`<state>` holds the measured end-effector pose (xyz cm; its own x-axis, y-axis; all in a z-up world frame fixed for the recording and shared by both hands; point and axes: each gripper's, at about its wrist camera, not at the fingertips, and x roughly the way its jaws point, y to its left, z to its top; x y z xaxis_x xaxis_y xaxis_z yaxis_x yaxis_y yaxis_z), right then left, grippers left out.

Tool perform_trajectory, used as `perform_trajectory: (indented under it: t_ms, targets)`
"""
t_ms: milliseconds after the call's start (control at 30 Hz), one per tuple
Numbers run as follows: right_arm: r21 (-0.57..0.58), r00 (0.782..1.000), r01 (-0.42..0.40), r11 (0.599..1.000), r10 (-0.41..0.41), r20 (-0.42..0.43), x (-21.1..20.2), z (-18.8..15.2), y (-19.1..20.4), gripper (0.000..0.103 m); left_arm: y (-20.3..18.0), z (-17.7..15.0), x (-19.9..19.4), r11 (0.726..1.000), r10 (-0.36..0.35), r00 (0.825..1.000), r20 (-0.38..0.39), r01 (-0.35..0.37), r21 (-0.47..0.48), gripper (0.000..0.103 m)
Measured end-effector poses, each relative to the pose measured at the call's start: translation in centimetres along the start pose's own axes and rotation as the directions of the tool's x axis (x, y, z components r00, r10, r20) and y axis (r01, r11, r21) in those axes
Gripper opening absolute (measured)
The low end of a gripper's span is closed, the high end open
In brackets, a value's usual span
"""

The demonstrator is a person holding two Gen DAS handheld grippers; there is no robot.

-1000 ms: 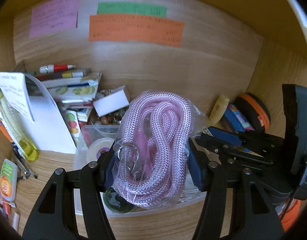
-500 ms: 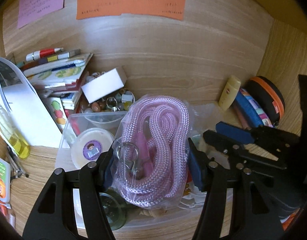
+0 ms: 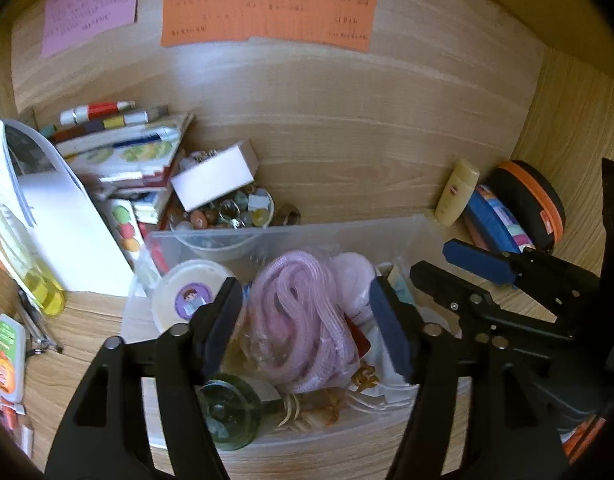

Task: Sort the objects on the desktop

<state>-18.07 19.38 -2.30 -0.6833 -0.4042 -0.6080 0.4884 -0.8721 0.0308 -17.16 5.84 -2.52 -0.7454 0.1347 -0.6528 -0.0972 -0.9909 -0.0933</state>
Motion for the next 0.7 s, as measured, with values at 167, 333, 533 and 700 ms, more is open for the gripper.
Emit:
perform_trajectory:
  t_ms: [167,333,533,700]
  targets:
    - [0.01,1.0,0.0,1.0,-0.001,0.029,-1.0,0.1,-0.4,0.048,-0.1,0.3,-1.4,1.0,0.025,0.999,0.032,-0.025,0.006,0.074]
    - [0.017,0.998,-0.009,1.0,0.008,0.056,-1.8,0.2,-0.4,0.069,0.6,0.3,-3.1,0.999,0.054,0.997,0.056,-0.053,-0.006,0.084]
    - [-0.009,0.996,0.0,1.0,0.001,0.089,-3.1,0.4,0.1,0.083,1.2,-0.1,-5.8,0.994,0.112,0.989,0.094,-0.113,0.002,0.098]
    - [-0.02,0.993,0.008,1.0,-0.006,0.118,-4.9,0.9,0.7,0.094,1.3,-0.8,-8.0,0.99,0.135,0.982,0.13,-0.137,0.011,0.1]
